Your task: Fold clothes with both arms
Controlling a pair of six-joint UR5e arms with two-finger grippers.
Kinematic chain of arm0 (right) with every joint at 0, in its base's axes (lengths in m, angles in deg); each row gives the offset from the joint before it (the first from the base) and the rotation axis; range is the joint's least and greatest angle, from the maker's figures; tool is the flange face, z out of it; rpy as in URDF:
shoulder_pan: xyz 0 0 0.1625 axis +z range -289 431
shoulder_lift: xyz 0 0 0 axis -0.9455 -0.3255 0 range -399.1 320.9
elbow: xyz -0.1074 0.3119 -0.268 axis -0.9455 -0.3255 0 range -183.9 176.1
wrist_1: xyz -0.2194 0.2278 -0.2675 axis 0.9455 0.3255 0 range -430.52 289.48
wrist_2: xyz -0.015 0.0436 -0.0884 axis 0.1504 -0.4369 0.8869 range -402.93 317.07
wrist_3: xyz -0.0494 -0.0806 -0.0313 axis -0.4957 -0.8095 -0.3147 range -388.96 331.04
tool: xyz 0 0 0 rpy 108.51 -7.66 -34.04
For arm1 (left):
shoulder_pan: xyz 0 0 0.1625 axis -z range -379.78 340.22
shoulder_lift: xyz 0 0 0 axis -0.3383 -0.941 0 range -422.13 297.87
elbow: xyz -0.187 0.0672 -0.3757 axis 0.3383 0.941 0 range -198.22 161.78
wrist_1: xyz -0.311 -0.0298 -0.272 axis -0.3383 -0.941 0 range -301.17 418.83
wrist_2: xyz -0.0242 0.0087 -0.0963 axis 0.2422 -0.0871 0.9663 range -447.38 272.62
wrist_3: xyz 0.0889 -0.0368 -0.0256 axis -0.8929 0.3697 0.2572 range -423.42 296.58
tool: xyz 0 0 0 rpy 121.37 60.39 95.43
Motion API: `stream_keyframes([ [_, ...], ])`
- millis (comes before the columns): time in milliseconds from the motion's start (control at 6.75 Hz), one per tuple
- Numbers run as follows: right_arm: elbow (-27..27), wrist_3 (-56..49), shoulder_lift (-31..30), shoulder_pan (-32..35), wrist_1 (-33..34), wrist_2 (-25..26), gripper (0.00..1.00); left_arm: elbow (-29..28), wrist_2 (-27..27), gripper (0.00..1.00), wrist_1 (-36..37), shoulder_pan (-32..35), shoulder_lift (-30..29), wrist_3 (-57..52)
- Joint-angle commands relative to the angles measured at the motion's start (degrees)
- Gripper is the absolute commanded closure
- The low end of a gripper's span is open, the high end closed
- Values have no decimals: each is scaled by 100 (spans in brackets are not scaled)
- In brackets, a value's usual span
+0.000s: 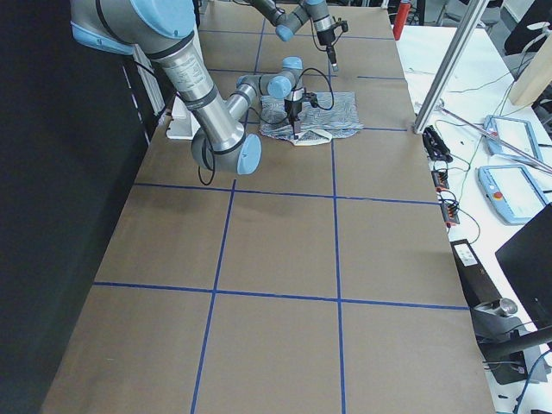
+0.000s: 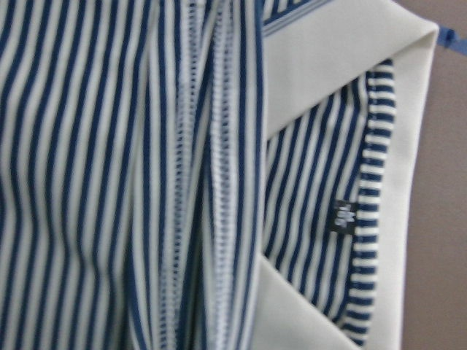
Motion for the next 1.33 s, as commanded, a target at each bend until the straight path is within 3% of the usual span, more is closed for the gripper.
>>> stream_keyframes([
  [0,1274,-756,-1192,354,298,-181,0,18,0,49,0,3,0,7],
  [148,1681,-813,-1381,477,449,-199,0,18,0,49,0,3,-9,7],
  [296,1668,-709,-1087,461,581,-173,0,35,0,49,0,-6,-9,42],
  [445,1676,136,-963,348,504,-173,0,122,0,49,8,3,0,77],
  [741,1711,2854,-1023,-205,-467,-15,0,176,0,49,35,3,0,104],
  [889,1694,4113,-1014,-529,-725,464,6,176,0,49,35,3,0,104],
  [1186,1729,5421,-1014,-874,-745,715,25,176,0,49,35,3,0,104],
])
